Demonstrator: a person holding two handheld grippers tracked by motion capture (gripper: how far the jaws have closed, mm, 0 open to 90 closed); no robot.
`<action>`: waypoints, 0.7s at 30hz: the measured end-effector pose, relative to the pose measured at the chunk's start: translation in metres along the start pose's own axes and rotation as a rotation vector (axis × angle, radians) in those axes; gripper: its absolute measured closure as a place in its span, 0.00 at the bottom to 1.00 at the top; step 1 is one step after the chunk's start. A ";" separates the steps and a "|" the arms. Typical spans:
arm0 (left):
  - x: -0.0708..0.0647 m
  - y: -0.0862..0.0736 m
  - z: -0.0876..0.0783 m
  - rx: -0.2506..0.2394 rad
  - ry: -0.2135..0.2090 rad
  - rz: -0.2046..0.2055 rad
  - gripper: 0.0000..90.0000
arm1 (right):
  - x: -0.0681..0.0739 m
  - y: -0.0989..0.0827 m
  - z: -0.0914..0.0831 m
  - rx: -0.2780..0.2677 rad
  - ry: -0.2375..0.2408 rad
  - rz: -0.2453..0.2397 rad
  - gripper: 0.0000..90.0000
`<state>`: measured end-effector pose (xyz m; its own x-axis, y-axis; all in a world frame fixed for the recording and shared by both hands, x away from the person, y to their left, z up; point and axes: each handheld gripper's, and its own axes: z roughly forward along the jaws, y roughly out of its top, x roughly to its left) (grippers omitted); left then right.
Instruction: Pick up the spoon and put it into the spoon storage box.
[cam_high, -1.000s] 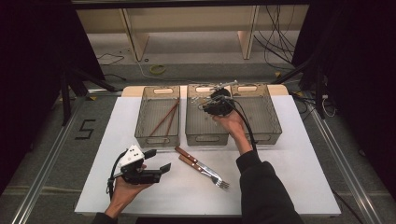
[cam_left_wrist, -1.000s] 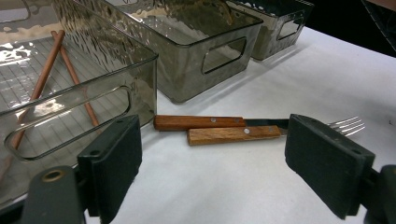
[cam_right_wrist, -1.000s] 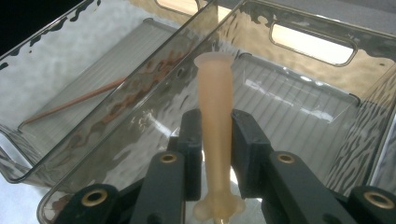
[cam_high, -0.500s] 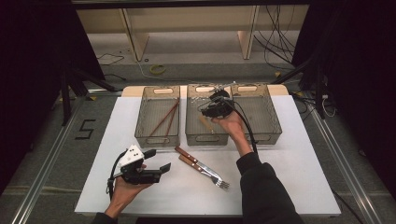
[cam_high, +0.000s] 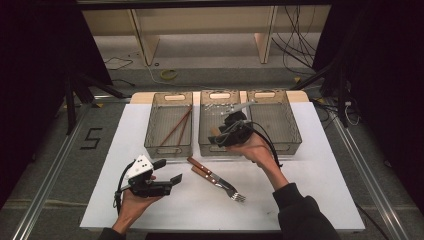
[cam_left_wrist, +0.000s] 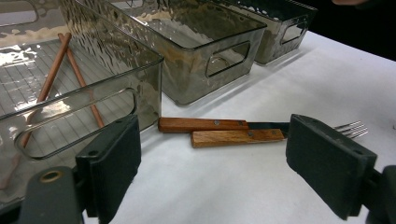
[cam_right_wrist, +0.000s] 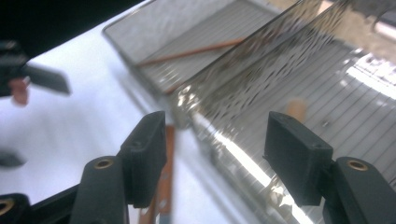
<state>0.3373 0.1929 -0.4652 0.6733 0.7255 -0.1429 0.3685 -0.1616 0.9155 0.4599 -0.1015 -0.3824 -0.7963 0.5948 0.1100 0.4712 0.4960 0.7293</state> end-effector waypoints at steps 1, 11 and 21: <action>0.000 0.000 0.000 -0.001 0.001 0.000 0.19 | 0.003 -0.004 -0.001 0.004 0.010 -0.003 0.44; 0.000 0.000 0.000 -0.003 -0.001 -0.002 0.19 | 0.023 -0.035 0.000 0.031 0.047 -0.025 0.43; 0.000 0.000 0.000 -0.004 -0.005 0.001 0.19 | 0.033 -0.051 0.008 0.079 0.070 -0.038 0.43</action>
<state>0.3370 0.1929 -0.4647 0.6770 0.7217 -0.1442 0.3654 -0.1596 0.9171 0.4128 -0.1020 -0.4218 -0.8375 0.5303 0.1319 0.4661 0.5672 0.6790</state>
